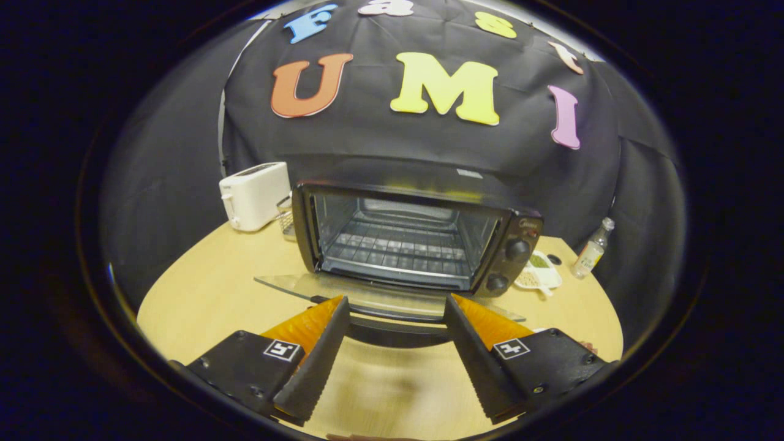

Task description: Open the toaster oven, put the food inside, and close the toaster oven door.

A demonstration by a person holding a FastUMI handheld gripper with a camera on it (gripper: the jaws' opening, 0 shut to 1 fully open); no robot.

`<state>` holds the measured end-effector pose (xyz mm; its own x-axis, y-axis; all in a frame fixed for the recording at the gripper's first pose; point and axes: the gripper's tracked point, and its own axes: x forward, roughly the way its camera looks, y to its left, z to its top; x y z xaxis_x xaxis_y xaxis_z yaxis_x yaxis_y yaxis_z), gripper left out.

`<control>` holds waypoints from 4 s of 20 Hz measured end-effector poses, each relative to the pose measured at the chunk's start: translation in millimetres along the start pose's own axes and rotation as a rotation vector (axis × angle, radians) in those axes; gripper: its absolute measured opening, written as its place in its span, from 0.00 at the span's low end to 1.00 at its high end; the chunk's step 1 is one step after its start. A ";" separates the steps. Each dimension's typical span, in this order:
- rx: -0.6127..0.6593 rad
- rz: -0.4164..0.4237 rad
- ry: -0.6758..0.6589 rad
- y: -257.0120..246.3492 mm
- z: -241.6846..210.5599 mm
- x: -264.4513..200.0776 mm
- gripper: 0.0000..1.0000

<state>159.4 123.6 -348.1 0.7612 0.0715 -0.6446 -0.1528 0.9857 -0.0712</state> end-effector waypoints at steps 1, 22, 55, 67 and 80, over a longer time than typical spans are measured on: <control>0.003 0.005 0.030 1.1 -12.4 -0.7 0.99; -0.110 0.122 0.160 -49.4 -54.8 -45.7 1.00; 0.490 0.422 0.364 -260.6 -105.8 -79.7 0.13; 0.169 0.241 0.147 -231.0 -28.3 -152.5 0.08; 0.069 0.159 -0.105 -80.5 47.1 -73.2 0.08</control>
<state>145.6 46.3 -259.4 0.7929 0.2390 -0.5605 -0.2355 0.9686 0.0799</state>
